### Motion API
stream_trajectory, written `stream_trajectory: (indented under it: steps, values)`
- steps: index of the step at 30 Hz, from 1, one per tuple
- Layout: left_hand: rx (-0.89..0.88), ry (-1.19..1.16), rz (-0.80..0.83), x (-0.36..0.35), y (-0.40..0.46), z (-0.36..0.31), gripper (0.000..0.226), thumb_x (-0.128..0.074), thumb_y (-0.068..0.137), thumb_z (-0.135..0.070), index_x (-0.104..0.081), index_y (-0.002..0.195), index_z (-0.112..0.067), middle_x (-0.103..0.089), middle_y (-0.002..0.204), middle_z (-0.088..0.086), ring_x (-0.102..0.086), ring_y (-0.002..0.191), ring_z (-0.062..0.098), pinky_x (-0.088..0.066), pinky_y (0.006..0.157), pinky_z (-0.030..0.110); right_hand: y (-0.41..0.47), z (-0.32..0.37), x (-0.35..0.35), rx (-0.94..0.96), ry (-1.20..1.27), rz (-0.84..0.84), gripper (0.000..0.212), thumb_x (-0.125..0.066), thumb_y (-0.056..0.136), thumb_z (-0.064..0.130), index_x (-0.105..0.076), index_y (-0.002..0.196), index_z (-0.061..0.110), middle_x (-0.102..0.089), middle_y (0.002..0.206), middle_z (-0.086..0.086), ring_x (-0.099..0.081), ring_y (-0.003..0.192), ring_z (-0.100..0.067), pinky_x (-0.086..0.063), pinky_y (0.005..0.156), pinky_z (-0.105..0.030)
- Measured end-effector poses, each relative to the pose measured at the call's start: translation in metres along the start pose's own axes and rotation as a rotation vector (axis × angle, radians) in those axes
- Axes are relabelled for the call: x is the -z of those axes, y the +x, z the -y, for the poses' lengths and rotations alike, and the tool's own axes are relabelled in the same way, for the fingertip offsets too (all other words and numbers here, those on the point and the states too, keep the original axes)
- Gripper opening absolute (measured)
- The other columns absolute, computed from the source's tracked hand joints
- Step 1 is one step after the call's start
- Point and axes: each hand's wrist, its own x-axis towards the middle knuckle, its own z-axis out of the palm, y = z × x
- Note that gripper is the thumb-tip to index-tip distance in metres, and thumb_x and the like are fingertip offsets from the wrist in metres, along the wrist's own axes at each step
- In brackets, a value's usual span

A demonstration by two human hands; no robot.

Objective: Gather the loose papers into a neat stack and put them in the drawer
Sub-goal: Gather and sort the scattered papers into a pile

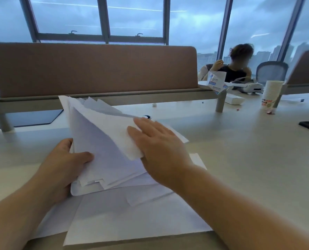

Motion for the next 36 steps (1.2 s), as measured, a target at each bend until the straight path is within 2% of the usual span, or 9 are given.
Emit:
stream_trajectory:
  steps: [3,6,12,20,25,28,31,34,36]
  values:
    - [-0.022,0.045,0.006,-0.002,0.0,-0.001,0.031,-0.075,0.089,-0.005,-0.062,0.115,-0.017,-0.075,0.099,0.016,-0.074,0.079,0.036,-0.059,0.059,0.039,-0.006,0.012,-0.011,0.102,0.06,0.346,0.06,-0.057,0.102,0.031,-0.036,0.158,0.028,-0.024,0.171,-0.002,-0.021,0.157,-0.026,-0.016,0.127,-0.046]
    - [-0.014,0.038,0.013,-0.004,0.0,-0.001,0.035,-0.081,0.084,-0.005,-0.062,0.112,-0.016,-0.075,0.098,0.016,-0.074,0.078,0.037,-0.057,0.056,0.036,-0.01,0.01,-0.017,0.071,0.154,0.512,0.065,-0.054,0.101,0.05,-0.031,0.16,0.035,-0.02,0.172,0.004,-0.018,0.157,-0.02,-0.014,0.128,-0.042]
    - [-0.019,0.067,0.012,-0.006,-0.001,0.0,0.025,-0.076,0.088,-0.002,-0.06,0.106,-0.01,-0.072,0.095,0.02,-0.07,0.071,0.036,-0.056,0.043,0.032,-0.015,0.007,-0.013,0.079,0.229,0.599,0.084,-0.057,0.094,0.065,-0.025,0.163,0.029,-0.02,0.171,0.003,-0.016,0.156,-0.017,-0.013,0.126,-0.039]
    - [-0.008,0.073,0.021,-0.008,-0.004,0.0,0.029,-0.078,0.088,-0.008,-0.062,0.113,-0.011,-0.075,0.096,0.017,-0.074,0.075,0.036,-0.057,0.05,0.035,-0.017,0.006,-0.016,0.043,0.233,0.671,0.077,-0.041,0.1,0.066,-0.016,0.165,0.033,-0.01,0.174,0.003,-0.007,0.159,-0.018,-0.004,0.129,-0.042]
    - [0.019,0.029,-0.013,-0.01,-0.003,-0.002,0.003,-0.061,0.1,-0.018,-0.062,0.097,-0.02,-0.072,0.1,0.017,-0.07,0.08,0.036,-0.055,0.067,0.039,-0.018,0.005,-0.022,0.058,0.208,0.684,0.082,-0.044,0.097,0.068,-0.014,0.165,0.034,-0.008,0.174,0.005,-0.004,0.16,-0.016,-0.003,0.129,-0.044]
    - [0.054,-0.008,-0.003,-0.011,-0.005,-0.003,0.018,-0.057,0.104,-0.032,-0.064,0.096,-0.017,-0.072,0.103,0.019,-0.07,0.088,0.041,-0.052,0.077,0.045,-0.018,0.005,-0.023,0.074,0.208,0.682,0.081,-0.043,0.098,0.068,-0.014,0.165,0.034,-0.008,0.174,0.005,-0.003,0.16,-0.016,-0.002,0.129,-0.043]
    - [0.029,0.107,0.052,-0.009,-0.004,-0.001,0.009,-0.069,0.099,-0.022,-0.068,0.103,-0.014,-0.078,0.099,0.016,-0.074,0.085,0.039,-0.06,0.078,0.05,-0.017,0.005,-0.022,0.08,0.225,0.69,0.077,-0.042,0.099,0.066,-0.015,0.165,0.035,-0.008,0.174,0.006,-0.003,0.16,-0.014,-0.001,0.129,-0.041]
    - [0.036,0.236,0.077,-0.004,-0.002,0.003,0.028,-0.08,0.086,-0.016,-0.069,0.111,-0.018,-0.081,0.102,0.011,-0.077,0.089,0.04,-0.061,0.084,0.065,-0.018,0.004,-0.019,0.061,0.268,0.697,0.072,-0.043,0.101,0.063,-0.017,0.164,0.039,-0.01,0.173,0.01,-0.005,0.159,-0.011,-0.002,0.129,-0.036]
    - [0.022,0.271,0.063,-0.002,0.0,0.004,0.033,-0.082,0.081,-0.017,-0.068,0.11,-0.022,-0.079,0.101,0.008,-0.076,0.089,0.039,-0.062,0.082,0.063,-0.016,0.001,-0.015,-0.028,0.344,0.652,0.067,-0.042,0.102,0.061,-0.019,0.163,0.043,-0.013,0.172,0.014,-0.01,0.158,-0.01,-0.007,0.126,-0.033]
